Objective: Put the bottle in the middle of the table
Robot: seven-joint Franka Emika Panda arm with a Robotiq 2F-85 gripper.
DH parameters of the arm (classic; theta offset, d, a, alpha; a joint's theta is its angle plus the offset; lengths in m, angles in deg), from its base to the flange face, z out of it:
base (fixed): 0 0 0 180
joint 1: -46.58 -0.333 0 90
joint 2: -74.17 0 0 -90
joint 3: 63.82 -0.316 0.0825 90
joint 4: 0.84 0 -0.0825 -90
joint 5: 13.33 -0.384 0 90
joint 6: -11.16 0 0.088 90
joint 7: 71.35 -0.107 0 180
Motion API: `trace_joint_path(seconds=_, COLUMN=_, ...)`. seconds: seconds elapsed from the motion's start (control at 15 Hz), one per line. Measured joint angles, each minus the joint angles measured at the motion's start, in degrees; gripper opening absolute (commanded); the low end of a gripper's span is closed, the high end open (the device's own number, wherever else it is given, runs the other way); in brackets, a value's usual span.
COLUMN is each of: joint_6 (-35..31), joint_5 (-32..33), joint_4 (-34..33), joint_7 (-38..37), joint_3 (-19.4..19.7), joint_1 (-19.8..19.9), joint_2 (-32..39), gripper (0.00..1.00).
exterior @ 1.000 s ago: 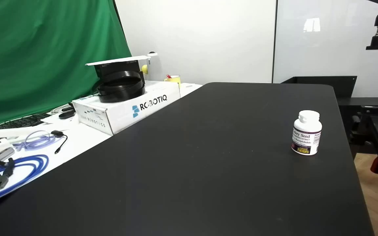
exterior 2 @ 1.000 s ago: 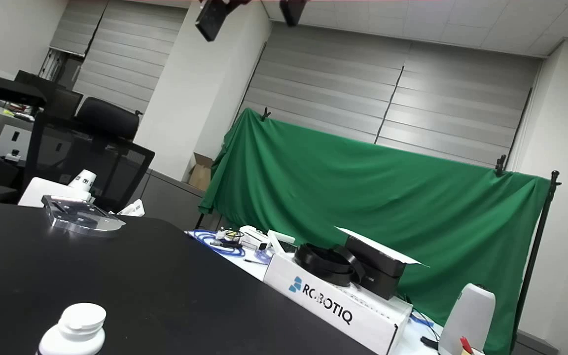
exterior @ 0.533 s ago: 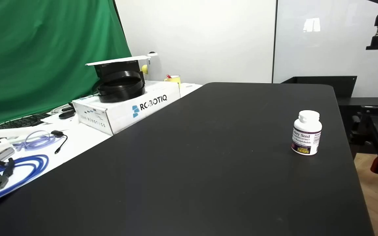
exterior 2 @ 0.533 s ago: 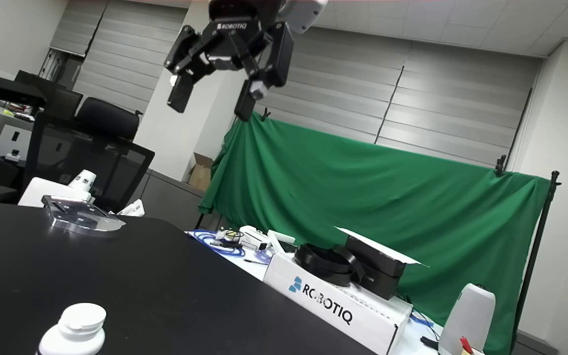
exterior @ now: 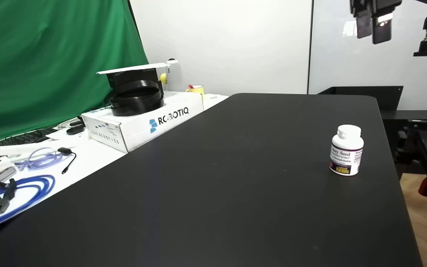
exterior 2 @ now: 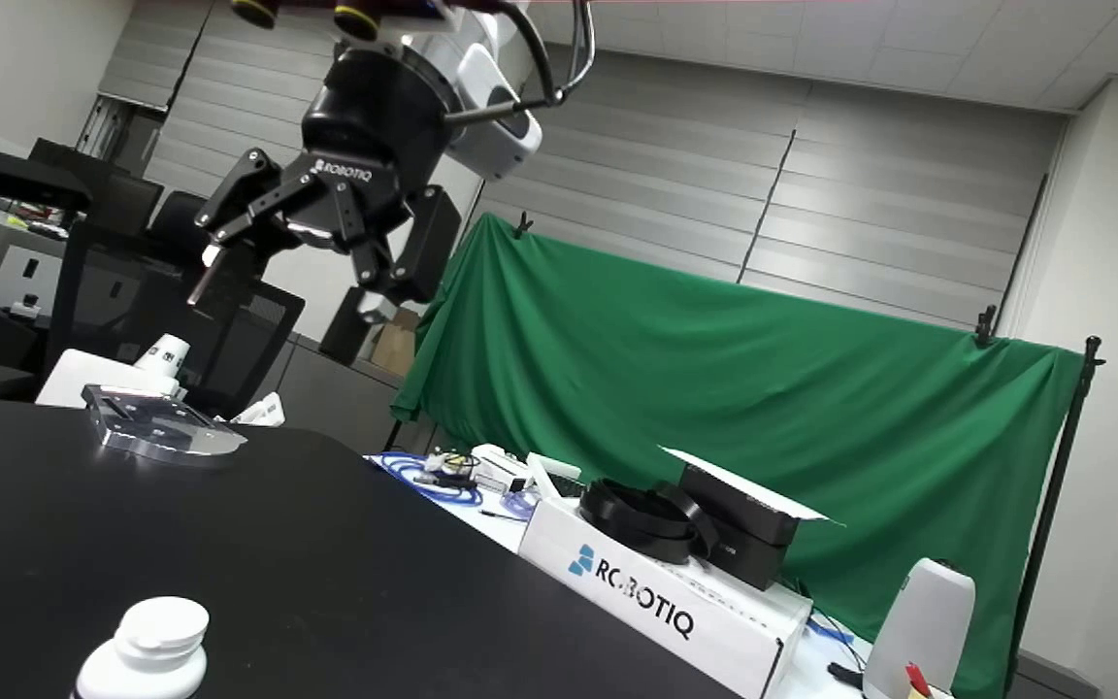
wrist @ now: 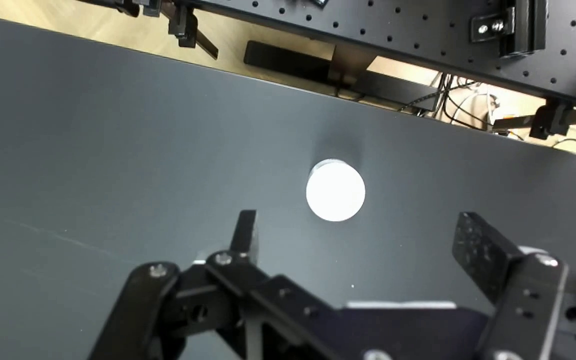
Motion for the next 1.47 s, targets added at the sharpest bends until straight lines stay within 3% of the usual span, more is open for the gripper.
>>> trace_joint_path(seconds=0.47, joint_6=-1.43, joint_5=0.13, joint_4=0.49, joint_7=0.39, joint_3=-0.11, joint_1=0.01, joint_2=1.27, gripper=1.0)
trace_joint_path(seconds=0.8, joint_6=-13.66, joint_5=0.27, joint_4=5.58, joint_7=0.11, joint_3=-0.15, joint_1=0.68, joint_2=5.26, gripper=1.0)
trace_joint_path(seconds=1.07, joint_6=-21.57, joint_5=-0.19, joint_4=5.93, joint_7=-0.09, joint_3=-0.14, joint_1=0.77, joint_2=10.99, gripper=1.0)
trace_joint_path(seconds=1.47, joint_6=-28.04, joint_5=-3.09, joint_4=5.89, joint_7=-0.09, joint_3=-0.1, joint_1=0.77, joint_2=17.95, gripper=1.0)
